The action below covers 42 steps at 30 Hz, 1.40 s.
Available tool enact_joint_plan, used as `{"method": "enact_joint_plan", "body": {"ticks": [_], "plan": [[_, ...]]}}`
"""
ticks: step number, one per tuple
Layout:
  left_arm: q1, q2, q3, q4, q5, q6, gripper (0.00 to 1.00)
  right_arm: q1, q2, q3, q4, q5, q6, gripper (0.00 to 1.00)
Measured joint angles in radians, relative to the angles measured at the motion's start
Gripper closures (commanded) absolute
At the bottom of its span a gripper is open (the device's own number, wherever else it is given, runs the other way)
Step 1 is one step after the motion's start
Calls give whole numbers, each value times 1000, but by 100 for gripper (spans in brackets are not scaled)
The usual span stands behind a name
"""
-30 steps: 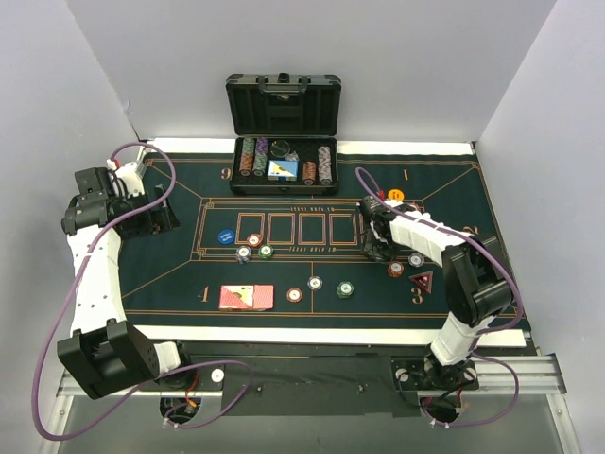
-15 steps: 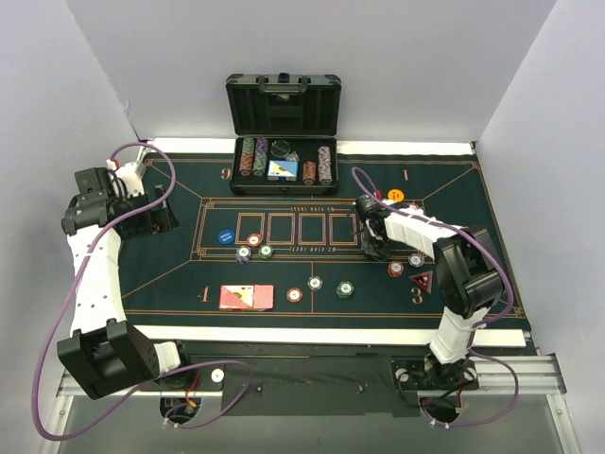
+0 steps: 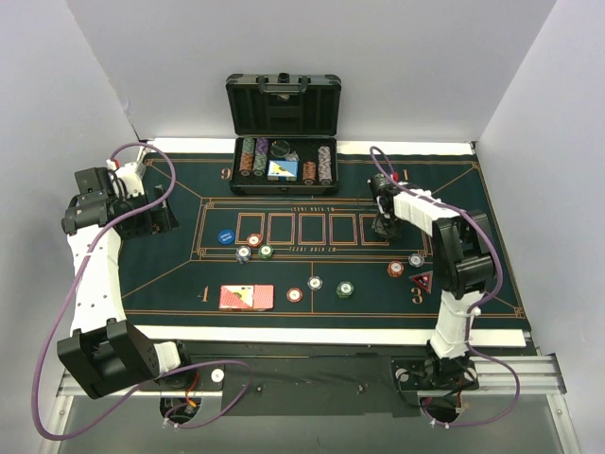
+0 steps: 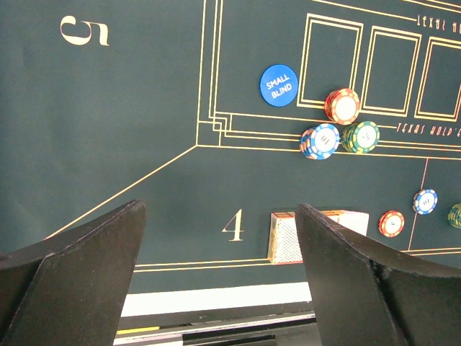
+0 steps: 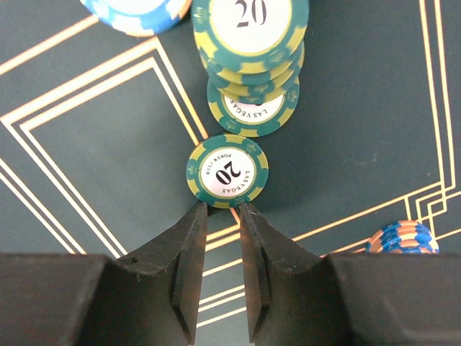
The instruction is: Distribute texas hold em gaming equipment
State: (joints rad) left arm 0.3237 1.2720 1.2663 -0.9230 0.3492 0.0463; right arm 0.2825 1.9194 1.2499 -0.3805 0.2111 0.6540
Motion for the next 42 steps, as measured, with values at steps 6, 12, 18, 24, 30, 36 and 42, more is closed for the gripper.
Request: {"method": "enact_joint_plan", "body": {"ticks": [6,12,18,24,30,36,42], "plan": [[0,0,0,0,-2,0,4,0,42,61,-13,41,-11,68],[0,1,0,0,-1,0,4,9,-24,-34,36,71,-15,47],[0,1,0,0,-1,0,4,59,-148,-196,56,81,-11,50],[0,-7,0,-2,-2,0,4,71,-175,-241,101,78,5,56],[0,-30,0,-11,-2,3,4,79,-233,-319,137,81,36,61],[0,-36,0,-15,-2,7,4,87,-310,-402,130,93,66,63],[0,-36,0,-16,-2,11,4,113,-364,-428,30,104,76,57]]}}
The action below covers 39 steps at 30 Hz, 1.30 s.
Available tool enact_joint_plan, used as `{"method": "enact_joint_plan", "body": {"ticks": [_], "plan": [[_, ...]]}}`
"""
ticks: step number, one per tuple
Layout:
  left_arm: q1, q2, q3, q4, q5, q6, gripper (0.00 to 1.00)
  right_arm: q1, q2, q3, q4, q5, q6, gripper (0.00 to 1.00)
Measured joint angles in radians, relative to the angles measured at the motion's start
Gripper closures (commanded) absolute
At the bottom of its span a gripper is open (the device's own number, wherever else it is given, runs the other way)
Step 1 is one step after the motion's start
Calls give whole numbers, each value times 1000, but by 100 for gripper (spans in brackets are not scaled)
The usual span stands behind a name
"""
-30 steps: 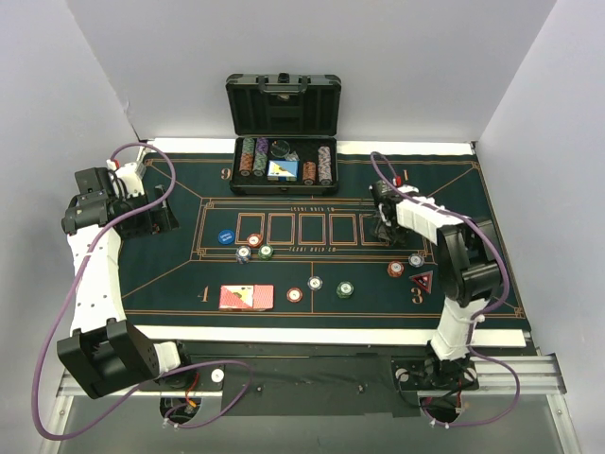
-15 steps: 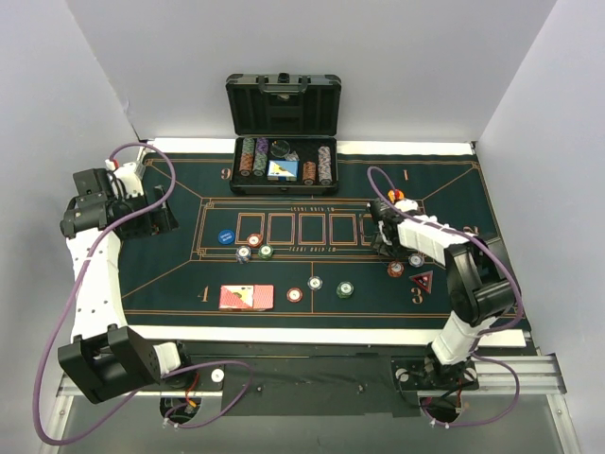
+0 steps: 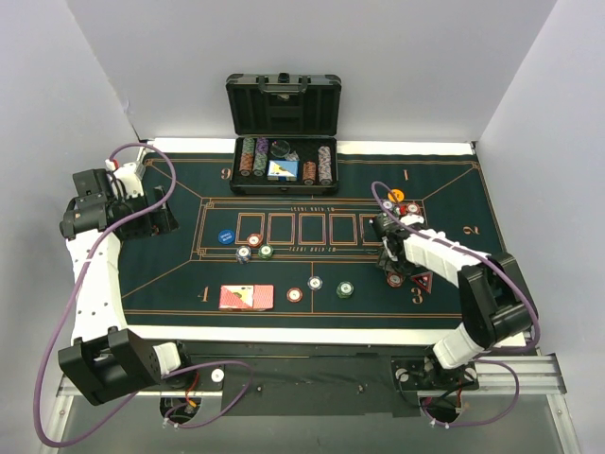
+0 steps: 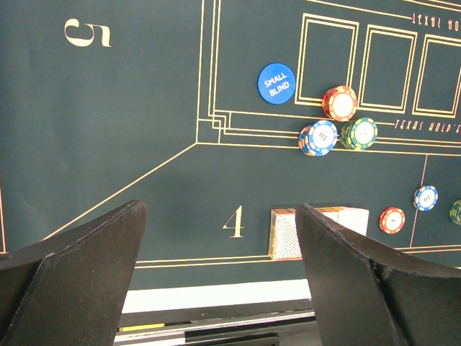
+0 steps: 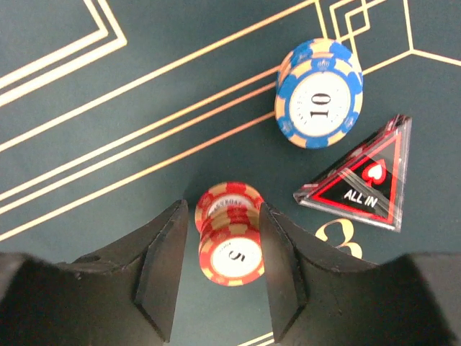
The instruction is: Distribute texas hold em gaming equipment
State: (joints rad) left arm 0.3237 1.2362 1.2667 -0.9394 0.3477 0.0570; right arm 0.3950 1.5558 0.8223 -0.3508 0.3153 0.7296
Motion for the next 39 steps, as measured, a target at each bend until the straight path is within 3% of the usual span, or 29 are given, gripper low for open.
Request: {"method": "enact_joint_plan", "body": {"ticks": [6,13,26,39], "plan": [[0,0,0,0,0,0,4,88,-48,53,-54,1,-18,40],[0,0,0,0,0,0,4,243,-71,129,-36,-97,-61,29],[0,0,0,0,0,3,4,387,40,128,-12,-194,-76,30],[0,-3,0,0,0,4,4,413,76,117,-15,-190,-76,48]]}}
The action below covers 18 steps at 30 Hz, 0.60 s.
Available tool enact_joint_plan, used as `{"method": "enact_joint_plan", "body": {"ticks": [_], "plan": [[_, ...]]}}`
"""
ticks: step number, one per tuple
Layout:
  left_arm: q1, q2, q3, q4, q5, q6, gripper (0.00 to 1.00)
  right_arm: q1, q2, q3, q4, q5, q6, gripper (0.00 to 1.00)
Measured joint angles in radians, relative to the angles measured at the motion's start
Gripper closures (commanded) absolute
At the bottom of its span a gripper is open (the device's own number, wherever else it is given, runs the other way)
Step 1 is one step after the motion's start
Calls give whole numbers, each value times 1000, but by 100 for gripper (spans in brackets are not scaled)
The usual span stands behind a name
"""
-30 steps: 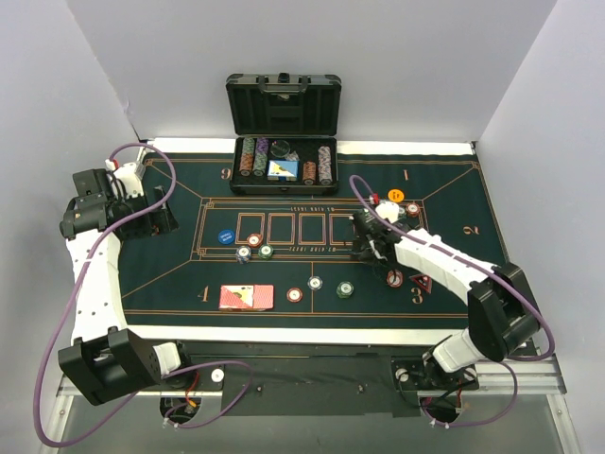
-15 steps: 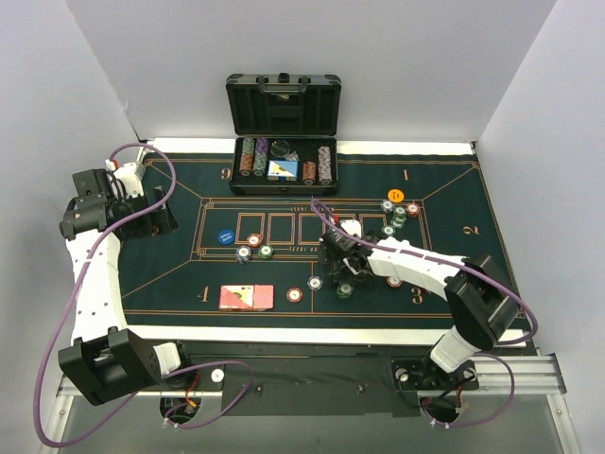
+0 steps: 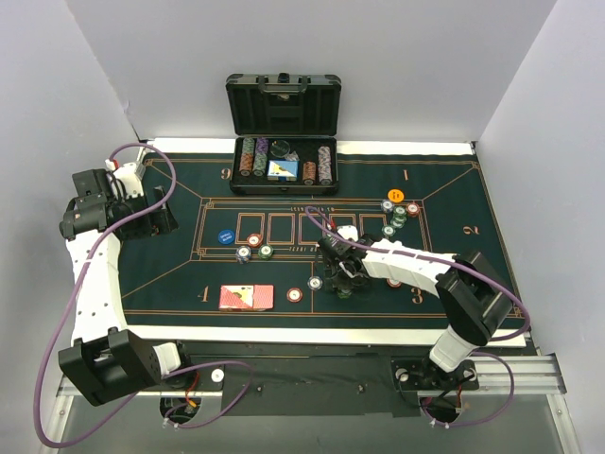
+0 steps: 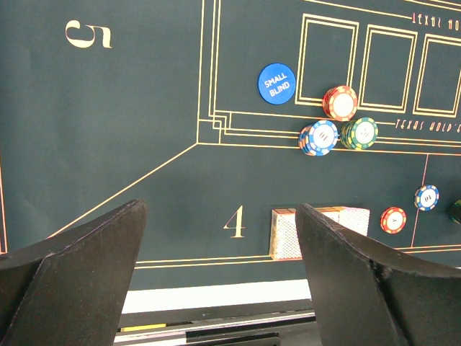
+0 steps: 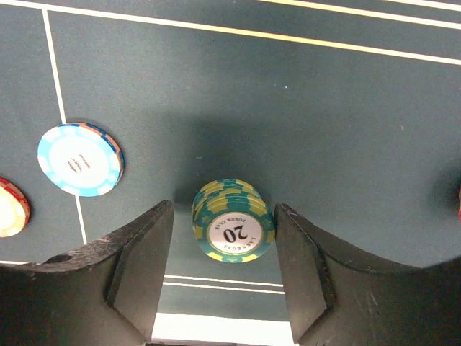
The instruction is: Distribute texas hold em gaming equipment
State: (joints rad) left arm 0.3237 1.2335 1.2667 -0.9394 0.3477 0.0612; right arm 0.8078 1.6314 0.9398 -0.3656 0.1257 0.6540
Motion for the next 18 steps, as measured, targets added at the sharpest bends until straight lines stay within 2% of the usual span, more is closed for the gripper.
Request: {"method": "enact_joint_plan", "body": {"ticks": [13,18], "plan": [[0,-1,0,0,0,0,4,5,1,-16,-15,10,-1,63],[0,-3,0,0,0,0,4,5,-9,-16,-34,20,-1,65]]}}
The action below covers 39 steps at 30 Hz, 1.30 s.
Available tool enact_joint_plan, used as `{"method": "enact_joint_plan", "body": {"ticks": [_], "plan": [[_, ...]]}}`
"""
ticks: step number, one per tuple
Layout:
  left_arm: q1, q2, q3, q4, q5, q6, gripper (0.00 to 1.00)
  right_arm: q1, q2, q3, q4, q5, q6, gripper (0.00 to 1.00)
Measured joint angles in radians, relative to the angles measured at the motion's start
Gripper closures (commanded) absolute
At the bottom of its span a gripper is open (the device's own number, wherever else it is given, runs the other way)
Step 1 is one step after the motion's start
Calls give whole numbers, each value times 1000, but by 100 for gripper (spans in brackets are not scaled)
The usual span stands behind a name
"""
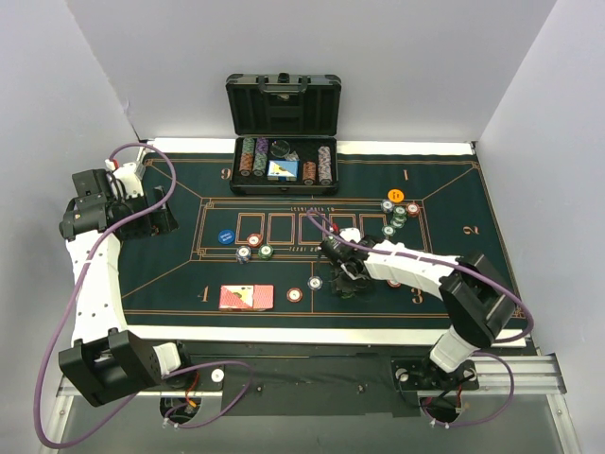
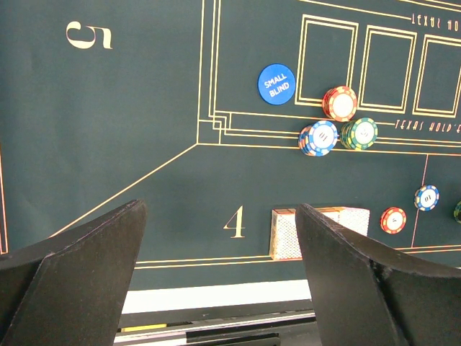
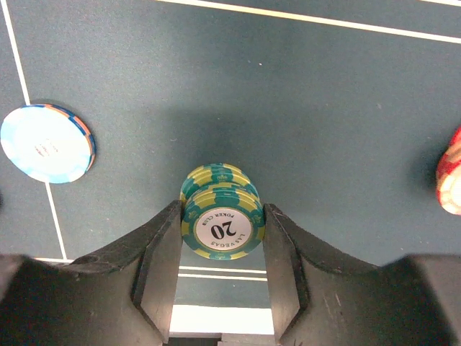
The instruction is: Distribute texas hold em gaming equipment
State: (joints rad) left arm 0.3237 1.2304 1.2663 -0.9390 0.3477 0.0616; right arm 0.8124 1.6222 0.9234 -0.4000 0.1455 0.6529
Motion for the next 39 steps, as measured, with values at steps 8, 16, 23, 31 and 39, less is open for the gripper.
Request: {"method": "enact_joint_plan", "body": {"ticks": [8,16,23,31,39], "plan": [[0,-3,0,0,0,3,4,-19,-120,2,-53,9,0,69],[0,-3,0,0,0,3,4,-211,-252,-84,-63,67,53,70],[1,-3,0,0,0,4,4,-408,-296,-227,-99,101,145,72],[6,-3,0,0,1,8,4,-435,-325,-277,-89,101,246,61],[6,-2,0,-2,53,72,4,-458,-325,-301,-85,100,290,43]]}}
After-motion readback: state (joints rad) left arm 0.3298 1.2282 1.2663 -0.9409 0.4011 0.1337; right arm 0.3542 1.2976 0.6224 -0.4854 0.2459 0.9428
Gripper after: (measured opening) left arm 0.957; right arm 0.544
